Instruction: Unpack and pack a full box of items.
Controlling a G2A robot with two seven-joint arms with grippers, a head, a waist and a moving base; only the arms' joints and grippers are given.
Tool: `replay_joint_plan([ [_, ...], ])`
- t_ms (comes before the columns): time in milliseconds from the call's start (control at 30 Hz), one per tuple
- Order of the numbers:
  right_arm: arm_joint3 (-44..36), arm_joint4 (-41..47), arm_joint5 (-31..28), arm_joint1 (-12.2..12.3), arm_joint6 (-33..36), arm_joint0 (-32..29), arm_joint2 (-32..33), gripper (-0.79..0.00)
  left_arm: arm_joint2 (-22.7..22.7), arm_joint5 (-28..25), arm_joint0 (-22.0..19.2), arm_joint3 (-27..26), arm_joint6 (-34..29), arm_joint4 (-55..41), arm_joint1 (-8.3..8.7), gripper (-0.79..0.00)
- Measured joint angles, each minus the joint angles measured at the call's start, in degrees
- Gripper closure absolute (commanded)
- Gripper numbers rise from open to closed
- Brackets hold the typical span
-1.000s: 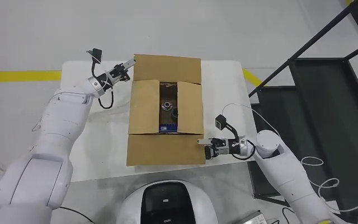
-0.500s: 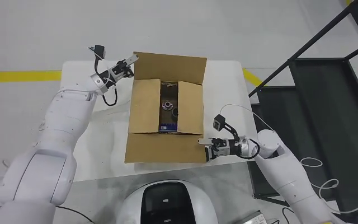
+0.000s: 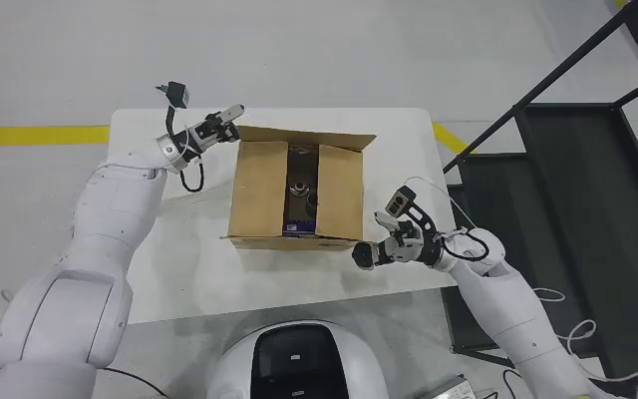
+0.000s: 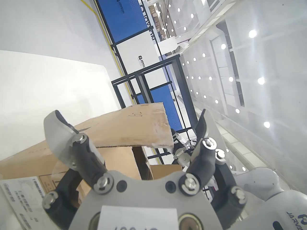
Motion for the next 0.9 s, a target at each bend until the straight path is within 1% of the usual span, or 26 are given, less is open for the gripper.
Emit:
replay_joint_plan([
  [167,0.06,1.34,-1.07,-0.43,-3.23,1.08,-0.32,-0.785,0.4,0.62,1.29,-2.56,-0.57,1.47,0.91,-0.785],
  [367,1.1,0.01,-3.97,-0.91,-7.46,3.04,-0.76,-0.785,0.69,1.36,2.77,-6.41,-1.31,1.8,2.11,-0.785],
  [467,1.63,-2.55,-6.32,-1.13,-10.93,4.09,-0.9,-0.785,0.74,1.61,3.23,-7.72,-1.55,1.54,2.67,-0.785],
  [667,2.04,-11.88,-9.2,-1.16,-16.88,5.34,-1.28,-0.785,1.14,2.03,3.6,-9.09,-1.98,1.16,3.33,-0.785],
  [767,2.11,-14.43,-10.09,-1.19,-18.01,5.47,-1.48,-0.785,1.66,2.37,3.75,-9.98,-2.32,1.2,3.54,-0.785],
  [900,2.58,-13.76,-12.44,-1.37,-16.8,5.57,-1.62,-0.785,2.76,3.42,4.23,-11.9,-3.37,1.39,3.83,-0.785],
])
